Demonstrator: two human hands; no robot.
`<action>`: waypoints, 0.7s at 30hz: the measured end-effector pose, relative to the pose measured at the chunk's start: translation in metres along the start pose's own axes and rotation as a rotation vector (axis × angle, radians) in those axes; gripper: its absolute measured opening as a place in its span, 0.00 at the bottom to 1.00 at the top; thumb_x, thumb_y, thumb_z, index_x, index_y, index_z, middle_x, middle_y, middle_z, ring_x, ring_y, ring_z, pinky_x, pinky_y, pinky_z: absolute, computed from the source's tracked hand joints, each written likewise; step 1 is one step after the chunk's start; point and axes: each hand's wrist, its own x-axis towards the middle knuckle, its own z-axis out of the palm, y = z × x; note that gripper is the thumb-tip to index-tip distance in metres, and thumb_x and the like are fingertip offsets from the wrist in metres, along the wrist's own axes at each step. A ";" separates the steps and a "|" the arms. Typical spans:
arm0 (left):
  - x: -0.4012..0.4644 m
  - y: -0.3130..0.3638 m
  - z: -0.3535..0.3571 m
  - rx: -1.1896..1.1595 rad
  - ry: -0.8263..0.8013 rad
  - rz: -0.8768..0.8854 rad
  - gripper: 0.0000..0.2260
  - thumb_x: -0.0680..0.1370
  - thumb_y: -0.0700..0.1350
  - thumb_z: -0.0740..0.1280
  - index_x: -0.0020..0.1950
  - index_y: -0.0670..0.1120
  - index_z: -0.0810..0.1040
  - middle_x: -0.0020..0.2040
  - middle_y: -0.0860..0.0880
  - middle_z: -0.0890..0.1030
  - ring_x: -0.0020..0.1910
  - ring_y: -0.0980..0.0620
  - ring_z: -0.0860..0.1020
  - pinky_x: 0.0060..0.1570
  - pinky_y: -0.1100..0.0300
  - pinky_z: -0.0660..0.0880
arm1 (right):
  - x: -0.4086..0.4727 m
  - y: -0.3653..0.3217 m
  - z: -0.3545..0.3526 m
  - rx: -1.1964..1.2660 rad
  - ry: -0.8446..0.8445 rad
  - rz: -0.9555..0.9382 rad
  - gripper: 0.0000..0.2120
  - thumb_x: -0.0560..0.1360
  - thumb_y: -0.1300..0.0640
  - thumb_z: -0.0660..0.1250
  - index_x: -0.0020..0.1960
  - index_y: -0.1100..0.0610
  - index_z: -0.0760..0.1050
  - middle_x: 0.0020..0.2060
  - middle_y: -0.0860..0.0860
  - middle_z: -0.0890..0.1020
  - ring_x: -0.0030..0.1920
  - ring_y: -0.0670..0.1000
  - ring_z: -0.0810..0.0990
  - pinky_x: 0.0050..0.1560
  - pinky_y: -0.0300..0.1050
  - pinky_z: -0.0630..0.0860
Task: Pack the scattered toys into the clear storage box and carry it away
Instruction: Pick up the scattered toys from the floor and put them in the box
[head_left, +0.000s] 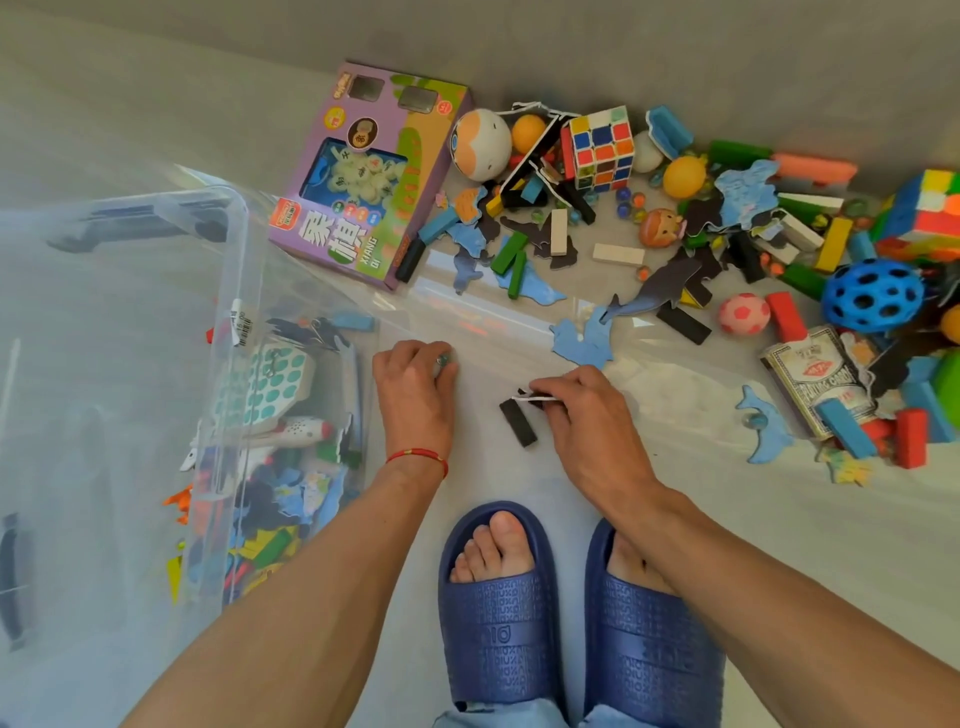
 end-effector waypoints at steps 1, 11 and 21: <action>-0.001 -0.001 0.000 0.001 -0.003 0.014 0.07 0.76 0.39 0.70 0.54 0.44 0.83 0.50 0.45 0.79 0.53 0.44 0.71 0.51 0.67 0.60 | -0.002 0.002 0.000 0.033 0.027 0.024 0.14 0.80 0.64 0.66 0.64 0.57 0.80 0.53 0.52 0.76 0.52 0.49 0.77 0.56 0.30 0.66; -0.003 -0.010 -0.002 0.025 -0.028 0.095 0.06 0.78 0.42 0.69 0.50 0.42 0.85 0.44 0.44 0.78 0.47 0.44 0.72 0.47 0.66 0.60 | 0.002 -0.002 -0.027 1.330 -0.118 0.581 0.11 0.78 0.71 0.64 0.56 0.65 0.82 0.53 0.59 0.85 0.42 0.49 0.81 0.43 0.40 0.80; -0.048 0.036 -0.030 -1.077 -0.121 -0.850 0.10 0.82 0.45 0.63 0.50 0.40 0.80 0.32 0.48 0.76 0.33 0.53 0.77 0.38 0.57 0.79 | 0.009 -0.019 -0.030 0.837 -0.319 0.268 0.11 0.78 0.53 0.64 0.46 0.60 0.81 0.39 0.57 0.84 0.34 0.51 0.77 0.36 0.48 0.76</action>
